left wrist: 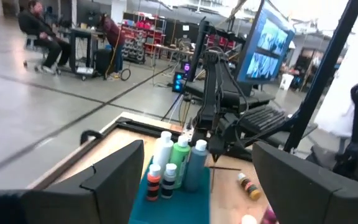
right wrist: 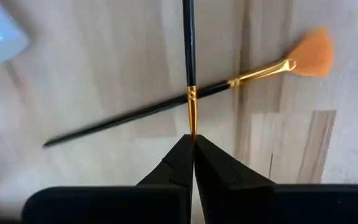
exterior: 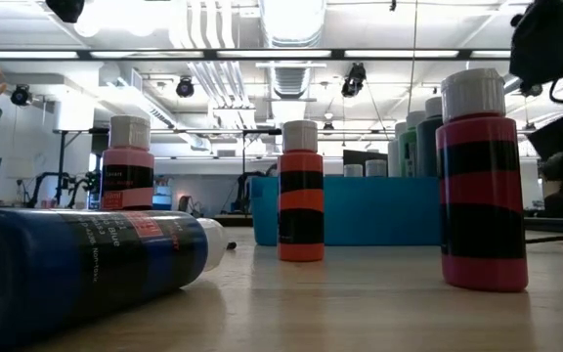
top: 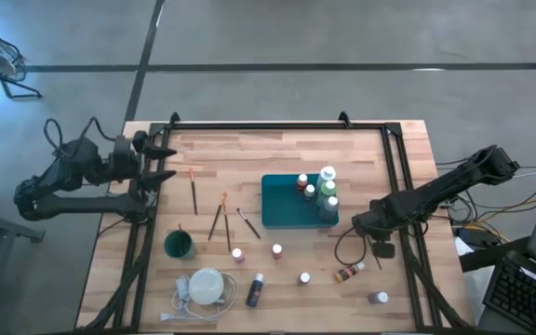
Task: Pick & Place Paint Supplies
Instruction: Put the gold paintbrush into the green cup
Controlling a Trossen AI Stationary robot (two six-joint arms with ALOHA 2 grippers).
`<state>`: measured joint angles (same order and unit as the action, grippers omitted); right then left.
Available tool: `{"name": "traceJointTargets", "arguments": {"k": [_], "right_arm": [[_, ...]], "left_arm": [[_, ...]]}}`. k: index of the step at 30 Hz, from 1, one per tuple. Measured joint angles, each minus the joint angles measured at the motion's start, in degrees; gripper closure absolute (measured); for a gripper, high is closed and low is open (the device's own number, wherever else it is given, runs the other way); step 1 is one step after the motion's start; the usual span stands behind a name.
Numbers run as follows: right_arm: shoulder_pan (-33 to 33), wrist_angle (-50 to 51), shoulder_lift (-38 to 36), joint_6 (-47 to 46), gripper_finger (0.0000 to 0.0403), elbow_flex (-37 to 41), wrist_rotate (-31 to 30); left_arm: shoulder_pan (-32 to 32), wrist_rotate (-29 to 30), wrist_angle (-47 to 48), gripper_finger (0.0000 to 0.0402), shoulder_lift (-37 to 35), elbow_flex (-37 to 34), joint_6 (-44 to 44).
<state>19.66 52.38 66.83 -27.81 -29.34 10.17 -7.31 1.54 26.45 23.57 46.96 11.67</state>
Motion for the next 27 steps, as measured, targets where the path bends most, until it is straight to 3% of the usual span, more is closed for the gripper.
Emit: {"name": "traceJointTargets", "arguments": {"k": [8,18,23,27], "right_arm": [[0.0,9.9,-0.1,4.3,0.0395,-10.3,2.4],[0.0,19.1,0.0,5.0,0.0395,-32.4,6.2],[0.0,21.4,0.0,2.8,0.0395,-42.4,2.9],[0.0,24.8,0.5,2.5,0.0395,-48.4,-1.0]], "left_arm": [[0.0,0.0,-3.7,0.0097,0.0,0.0,9.5],[0.0,-0.2,-16.4,0.0097,0.2,0.6,15.5],[0.0,-2.2,-16.9,0.0097,2.0,4.3,21.7],[0.0,-7.1,-16.0,0.0097,9.2,10.4,22.8]]}}
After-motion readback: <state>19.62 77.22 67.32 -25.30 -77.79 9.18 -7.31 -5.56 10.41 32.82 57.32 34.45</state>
